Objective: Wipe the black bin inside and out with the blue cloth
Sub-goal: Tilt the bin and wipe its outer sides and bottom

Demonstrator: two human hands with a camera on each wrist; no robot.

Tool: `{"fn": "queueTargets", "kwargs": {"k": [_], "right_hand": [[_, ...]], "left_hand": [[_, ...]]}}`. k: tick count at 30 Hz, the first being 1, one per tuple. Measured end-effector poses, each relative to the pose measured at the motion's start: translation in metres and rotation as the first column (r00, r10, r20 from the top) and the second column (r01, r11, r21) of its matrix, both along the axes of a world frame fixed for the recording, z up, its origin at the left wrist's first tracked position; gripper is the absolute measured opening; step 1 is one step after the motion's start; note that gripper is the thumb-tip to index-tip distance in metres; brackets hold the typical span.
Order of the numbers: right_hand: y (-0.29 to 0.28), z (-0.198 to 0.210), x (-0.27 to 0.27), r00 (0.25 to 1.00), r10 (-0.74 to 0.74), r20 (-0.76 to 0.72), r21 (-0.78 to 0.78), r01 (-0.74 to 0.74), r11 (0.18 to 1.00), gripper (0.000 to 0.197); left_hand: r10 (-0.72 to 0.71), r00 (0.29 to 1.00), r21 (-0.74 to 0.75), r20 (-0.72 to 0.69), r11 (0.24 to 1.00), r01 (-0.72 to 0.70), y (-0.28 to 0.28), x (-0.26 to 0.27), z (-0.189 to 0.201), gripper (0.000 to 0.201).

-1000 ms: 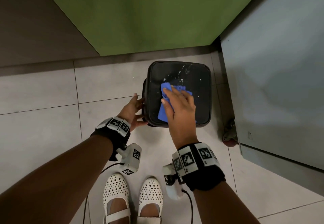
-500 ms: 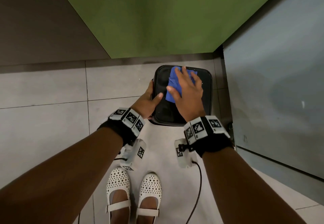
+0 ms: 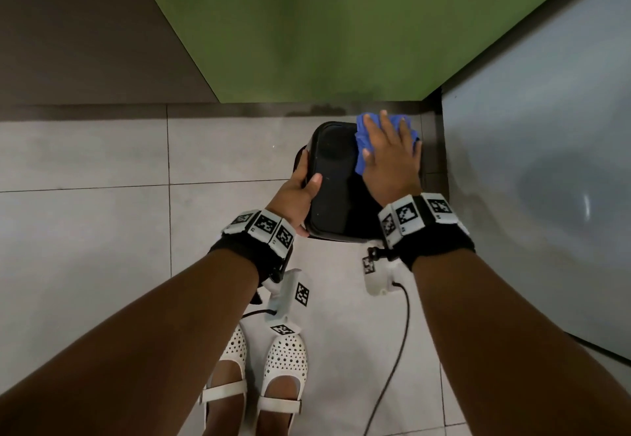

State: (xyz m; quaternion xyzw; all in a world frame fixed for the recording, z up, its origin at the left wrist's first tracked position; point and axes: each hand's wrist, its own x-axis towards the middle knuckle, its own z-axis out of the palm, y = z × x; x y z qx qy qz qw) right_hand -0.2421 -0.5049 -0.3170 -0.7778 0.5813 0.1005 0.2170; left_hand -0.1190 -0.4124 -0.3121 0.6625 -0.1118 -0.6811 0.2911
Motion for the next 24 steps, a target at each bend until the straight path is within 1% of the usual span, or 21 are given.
{"fn": "queueTargets", "kwargs": {"k": [1, 2, 4, 5, 6, 7, 8, 10, 11, 13, 15, 16, 17, 19, 20, 22, 24], "right_hand": [[0.002, 0.000, 0.008, 1.000, 0.017, 0.020, 0.012, -0.017, 1.000, 0.052], [0.006, -0.001, 0.016, 0.995, 0.091, 0.046, 0.006, -0.091, 0.996, 0.052], [0.011, -0.003, 0.028, 0.951, 0.299, 0.086, -0.037, -0.297, 0.954, 0.051], [0.009, -0.003, 0.028, 0.927, 0.366, 0.075, -0.041, -0.364, 0.930, 0.050], [0.006, -0.004, 0.025, 0.919, 0.391, 0.046, -0.042, -0.389, 0.920, 0.050], [0.001, -0.004, 0.020, 0.926, 0.378, 0.015, -0.046, -0.377, 0.925, 0.050], [-0.003, -0.005, 0.012, 0.945, 0.326, 0.001, -0.048, -0.325, 0.944, 0.051], [-0.008, -0.004, -0.007, 0.993, 0.116, 0.018, -0.053, -0.115, 0.992, 0.054], [-0.009, -0.003, -0.015, 1.000, 0.011, 0.028, -0.058, -0.009, 0.998, 0.056], [-0.006, -0.004, -0.020, 0.987, -0.158, 0.042, -0.072, 0.161, 0.984, 0.058], [-0.004, -0.004, -0.010, 0.959, -0.263, 0.104, -0.072, 0.271, 0.960, 0.055], [-0.003, -0.004, -0.003, 0.960, -0.251, 0.126, -0.070, 0.261, 0.963, 0.053], [-0.004, -0.002, 0.001, 0.975, -0.188, 0.117, -0.079, 0.198, 0.977, 0.052], [-0.006, 0.003, -0.001, 0.998, -0.052, 0.041, -0.156, 0.058, 0.986, 0.054], [-0.007, 0.005, -0.007, 0.999, -0.041, -0.005, -0.209, 0.039, 0.977, 0.054], [-0.008, 0.005, -0.017, 0.989, -0.133, -0.056, -0.249, 0.115, 0.962, 0.057], [-0.005, -0.004, -0.016, 0.976, -0.214, -0.043, -0.161, 0.205, 0.965, 0.064]], "left_hand": [[0.008, 1.000, 0.003, -0.002, 1.000, -0.008, -0.001, 0.000, 0.000, 0.054], [0.009, 1.000, 0.006, -0.001, 1.000, -0.009, -0.002, 0.001, 0.000, 0.054], [0.003, 1.000, 0.002, 0.010, 1.000, -0.003, -0.002, 0.002, 0.002, 0.054], [0.012, 1.000, -0.005, 0.014, 1.000, -0.012, -0.002, 0.001, 0.003, 0.053], [0.030, 0.999, -0.012, 0.017, 0.999, -0.030, -0.002, -0.001, 0.003, 0.053], [0.059, 0.998, -0.019, 0.022, 0.998, -0.058, -0.002, -0.003, 0.004, 0.053], [0.093, 0.995, -0.027, 0.030, 0.995, -0.092, -0.002, -0.005, 0.003, 0.053], [0.126, 0.991, -0.038, 0.044, 0.991, -0.125, -0.002, -0.010, 0.003, 0.053], [0.127, 0.991, -0.039, 0.047, 0.991, -0.125, -0.002, -0.011, 0.003, 0.052], [0.131, 0.991, -0.037, 0.032, 0.991, -0.130, -0.003, -0.011, 0.004, 0.051], [0.135, 0.991, -0.019, 0.009, 0.991, -0.135, -0.005, -0.009, 0.004, 0.051], [0.136, 0.991, -0.011, 0.003, 0.991, -0.136, -0.005, -0.009, 0.005, 0.051], [0.132, 0.991, -0.012, 0.008, 0.991, -0.132, -0.006, -0.009, 0.005, 0.051], [0.119, 0.993, -0.022, 0.026, 0.993, -0.118, -0.006, -0.010, 0.006, 0.052], [0.115, 0.993, -0.024, 0.035, 0.993, -0.114, -0.006, -0.010, 0.006, 0.052], [0.101, 0.994, -0.032, 0.034, 0.994, -0.100, -0.006, -0.010, 0.007, 0.052], [0.083, 0.996, -0.036, 0.026, 0.996, -0.082, -0.005, -0.009, 0.006, 0.052]]}}
